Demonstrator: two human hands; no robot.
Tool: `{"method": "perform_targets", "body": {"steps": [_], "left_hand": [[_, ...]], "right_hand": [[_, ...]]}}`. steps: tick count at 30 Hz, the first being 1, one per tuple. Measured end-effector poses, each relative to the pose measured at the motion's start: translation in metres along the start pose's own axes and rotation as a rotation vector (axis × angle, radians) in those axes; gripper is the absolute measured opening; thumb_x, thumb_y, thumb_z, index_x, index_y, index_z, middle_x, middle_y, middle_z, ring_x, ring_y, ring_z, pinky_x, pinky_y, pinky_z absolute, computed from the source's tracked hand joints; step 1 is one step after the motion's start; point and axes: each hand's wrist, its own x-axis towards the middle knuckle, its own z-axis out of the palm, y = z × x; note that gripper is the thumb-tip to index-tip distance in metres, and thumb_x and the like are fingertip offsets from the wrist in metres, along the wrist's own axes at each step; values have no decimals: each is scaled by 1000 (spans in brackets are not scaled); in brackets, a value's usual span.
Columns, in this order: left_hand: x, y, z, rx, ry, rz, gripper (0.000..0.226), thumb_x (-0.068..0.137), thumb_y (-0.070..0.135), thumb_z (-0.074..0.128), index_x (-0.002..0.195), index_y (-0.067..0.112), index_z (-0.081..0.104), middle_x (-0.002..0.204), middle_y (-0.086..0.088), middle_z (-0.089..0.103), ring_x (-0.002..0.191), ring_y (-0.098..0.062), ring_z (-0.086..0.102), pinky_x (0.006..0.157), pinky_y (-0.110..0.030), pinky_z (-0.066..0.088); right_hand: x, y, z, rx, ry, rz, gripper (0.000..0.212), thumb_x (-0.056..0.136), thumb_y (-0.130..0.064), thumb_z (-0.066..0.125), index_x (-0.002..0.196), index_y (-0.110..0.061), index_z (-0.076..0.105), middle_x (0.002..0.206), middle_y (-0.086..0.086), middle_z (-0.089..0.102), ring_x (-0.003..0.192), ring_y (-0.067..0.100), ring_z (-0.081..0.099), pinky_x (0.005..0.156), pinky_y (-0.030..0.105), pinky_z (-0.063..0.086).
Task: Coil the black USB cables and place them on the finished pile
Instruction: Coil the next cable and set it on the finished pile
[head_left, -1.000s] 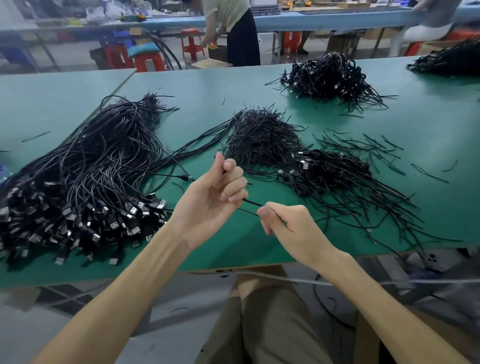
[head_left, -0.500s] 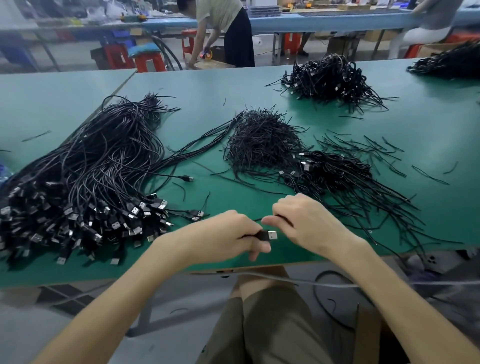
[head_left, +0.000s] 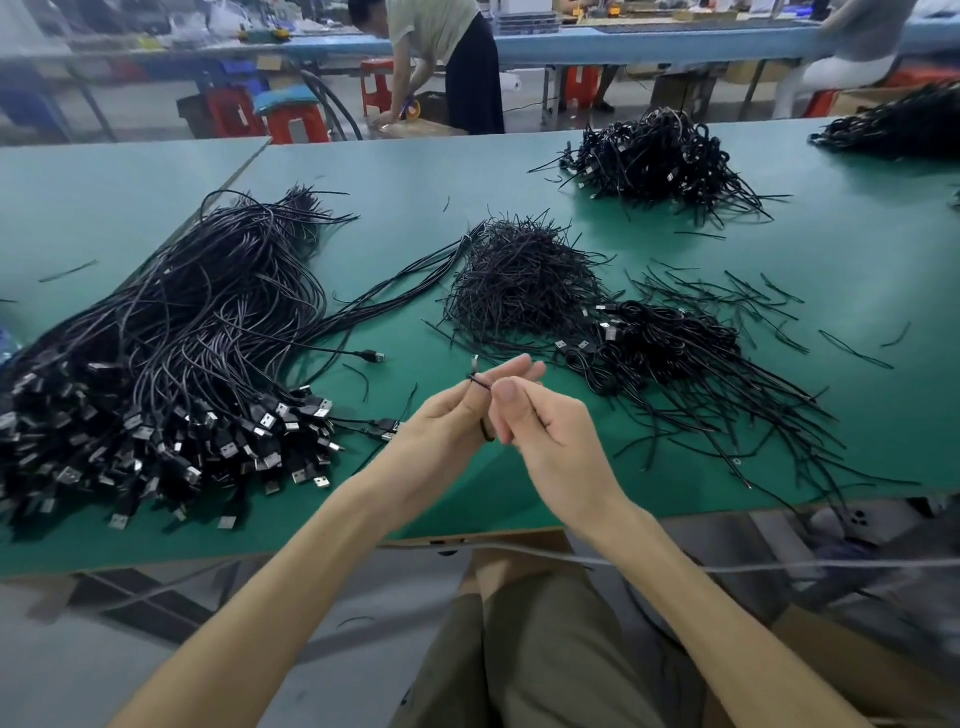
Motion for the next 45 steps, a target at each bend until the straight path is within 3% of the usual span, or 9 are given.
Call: {"method": "perform_targets", "body": {"steps": [14,21,24,26,29,32,35,41,45], "left_hand": [[-7,5,-24,282,-195,19,43,105,35,42,138,13,58,140,-5,63,135,-28,55,117,-39,39],[-2,16,-6,-348,-78,93,61,108,41,16,151,6,40,155,-4,48,143,-17,45,115,-29,39],[0,30,-6,-740,-1,79,50,109,40,31,120,7,67,103,4,70,84,-10,66,82,-25,56],[-4,39,-15,-860,14,87,45,111,37,34,94,14,69,72,9,51,53,-6,41,61,-20,46],[-12,47,-32,-466,72,79,46,110,38,37,73,23,61,59,11,36,48,-6,23,49,-19,23],[-17,34,-30,679,54,14,36,97,39,51,67,26,65,62,9,57,55,-11,47,59,-27,46],[-17,16,-16,1015,7,-58,32,103,41,51,82,25,68,70,10,69,68,-17,64,76,-40,55],[-6,6,0,254,205,61,58,104,37,38,132,-12,52,144,3,58,133,-9,55,112,-28,41],[-1,10,12,-411,201,37,59,109,41,22,147,1,41,147,-8,57,136,-18,54,110,-32,45]], "right_hand": [[9,-23,-10,181,152,34,53,105,-36,41,64,-4,45,57,2,34,56,15,31,55,31,24],[0,-18,7,-40,-88,-58,45,107,-29,45,66,-12,51,57,-11,43,53,6,38,56,16,30],[-2,-1,7,-110,-171,-36,45,107,-35,46,69,-12,53,57,-9,42,51,7,37,55,17,29],[-1,13,-2,-156,-205,-5,47,107,-43,43,69,-17,52,57,-4,44,51,8,37,55,20,30],[10,32,-22,-318,-227,80,49,102,-50,49,66,-16,52,58,-5,48,52,8,41,56,27,36],[25,38,-36,-470,-200,167,46,97,-41,65,64,-11,54,56,-13,54,53,3,45,55,34,37],[29,29,-33,-398,-83,81,47,101,-35,62,61,-12,54,55,-17,55,53,1,48,55,21,33],[14,2,-9,-133,-66,-25,46,106,-32,45,67,-11,57,58,-7,47,55,6,39,57,22,30],[5,3,2,-114,-86,-27,43,105,-28,46,71,-5,58,63,-8,51,59,7,43,61,17,32]]}}
